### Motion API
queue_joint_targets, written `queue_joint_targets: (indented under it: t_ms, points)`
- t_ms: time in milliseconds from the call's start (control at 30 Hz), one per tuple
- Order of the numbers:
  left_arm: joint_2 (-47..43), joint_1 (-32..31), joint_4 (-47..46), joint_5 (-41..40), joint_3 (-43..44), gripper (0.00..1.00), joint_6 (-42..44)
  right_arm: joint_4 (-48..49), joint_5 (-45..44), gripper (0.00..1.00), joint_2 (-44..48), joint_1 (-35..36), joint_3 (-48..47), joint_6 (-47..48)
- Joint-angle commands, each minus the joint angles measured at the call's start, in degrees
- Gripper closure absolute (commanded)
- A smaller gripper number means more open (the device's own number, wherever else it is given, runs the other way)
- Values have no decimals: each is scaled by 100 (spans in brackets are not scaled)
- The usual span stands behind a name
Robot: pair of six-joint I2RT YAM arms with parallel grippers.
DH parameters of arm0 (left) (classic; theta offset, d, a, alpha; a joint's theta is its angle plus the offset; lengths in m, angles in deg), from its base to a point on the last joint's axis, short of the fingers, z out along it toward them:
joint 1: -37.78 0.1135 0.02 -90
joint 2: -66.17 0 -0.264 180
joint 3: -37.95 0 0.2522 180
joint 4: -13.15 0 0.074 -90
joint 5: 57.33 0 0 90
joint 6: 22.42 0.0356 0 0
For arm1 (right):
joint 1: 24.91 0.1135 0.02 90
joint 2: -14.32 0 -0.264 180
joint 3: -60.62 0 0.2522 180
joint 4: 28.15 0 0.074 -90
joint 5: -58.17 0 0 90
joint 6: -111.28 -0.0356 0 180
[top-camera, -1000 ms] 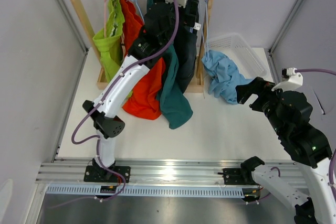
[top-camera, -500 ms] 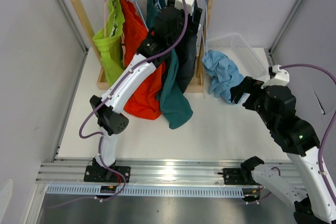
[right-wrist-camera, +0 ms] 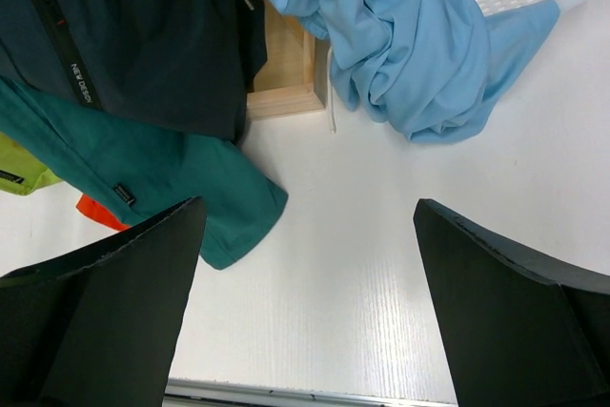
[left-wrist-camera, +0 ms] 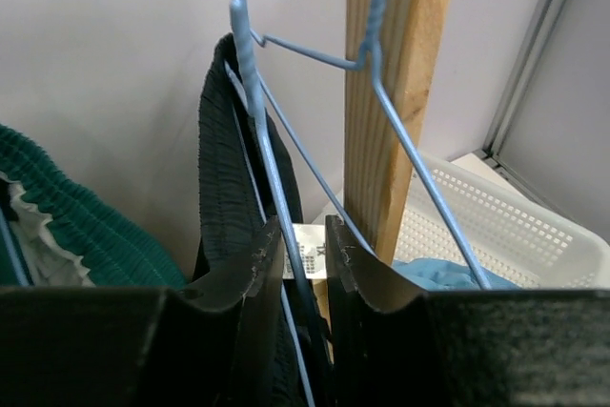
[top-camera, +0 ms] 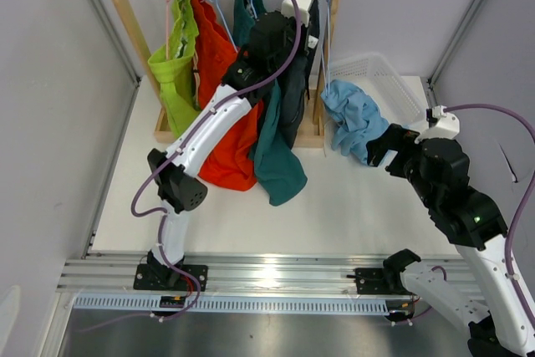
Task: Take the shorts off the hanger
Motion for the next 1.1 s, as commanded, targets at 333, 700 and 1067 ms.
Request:
queue_joint_targets:
  t_ms: [333, 700, 1067]
  points:
    - [5, 86, 7, 552, 74, 100, -184, 205, -36, 3, 88, 4, 123, -23]
    - [-759, 77, -54, -167, 338, 100, -237, 1198, 782, 5, -736, 83, -569, 530]
    - [-1331, 68, -344, -862, 320, 100, -579, 1664, 231, 1, -2231, 1769, -2284, 1005]
